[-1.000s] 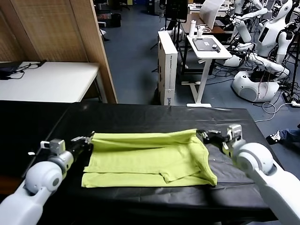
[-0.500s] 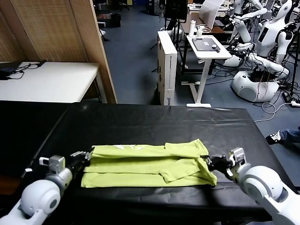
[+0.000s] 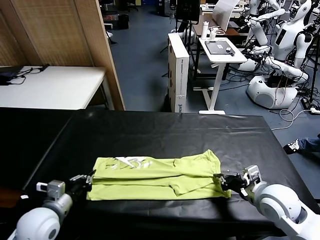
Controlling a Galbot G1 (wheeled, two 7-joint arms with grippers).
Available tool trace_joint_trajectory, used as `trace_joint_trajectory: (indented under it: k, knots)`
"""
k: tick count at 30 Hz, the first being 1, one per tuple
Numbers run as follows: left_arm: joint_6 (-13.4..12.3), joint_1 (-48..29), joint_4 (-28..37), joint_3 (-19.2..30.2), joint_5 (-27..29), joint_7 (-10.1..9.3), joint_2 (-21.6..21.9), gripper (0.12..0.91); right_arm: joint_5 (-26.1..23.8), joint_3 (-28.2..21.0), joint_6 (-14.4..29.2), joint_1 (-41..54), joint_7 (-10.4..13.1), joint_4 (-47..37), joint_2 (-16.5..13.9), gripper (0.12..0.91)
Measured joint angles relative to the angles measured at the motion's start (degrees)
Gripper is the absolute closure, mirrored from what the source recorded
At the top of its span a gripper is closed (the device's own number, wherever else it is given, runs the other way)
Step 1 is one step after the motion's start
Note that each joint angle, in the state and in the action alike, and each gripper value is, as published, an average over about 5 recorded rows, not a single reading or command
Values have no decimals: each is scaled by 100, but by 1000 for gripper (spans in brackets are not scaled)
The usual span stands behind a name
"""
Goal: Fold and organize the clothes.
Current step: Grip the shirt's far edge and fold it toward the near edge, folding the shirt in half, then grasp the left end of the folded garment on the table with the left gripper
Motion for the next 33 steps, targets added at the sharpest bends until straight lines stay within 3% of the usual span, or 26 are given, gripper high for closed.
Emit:
trace_joint_trajectory:
  k: [3,7,10,13,18,21,24,33]
  knots:
    - [12,68,5,23,82,-28,-80,883,0,5,-7,-24,14,15,0,885]
    - [151,132,-32,52,66,-206,-185,883,13,66,-67,-64,66,90,-11,865]
    - [261,172,-98,30,3,-312,-263,833,24,130,-120,-98,110,164,-16,741]
    - [332,219,-166,-5,5,-385,-346,681,38,203,-161,-148,141,258,-18,552]
    - [369,344,-295,-131,-15,-444,-367,359,51,397,-133,-201,125,402,1,243]
    - [282,318,-311,-207,-50,-452,-373,198,-21,487,20,-119,93,355,95,141]
    - [112,147,-222,-198,0,-405,-459,134,-196,478,170,50,16,193,250,121]
    - [-52,-875,503,202,241,-339,-888,123,-624,89,325,932,-25,-680,1051,118]
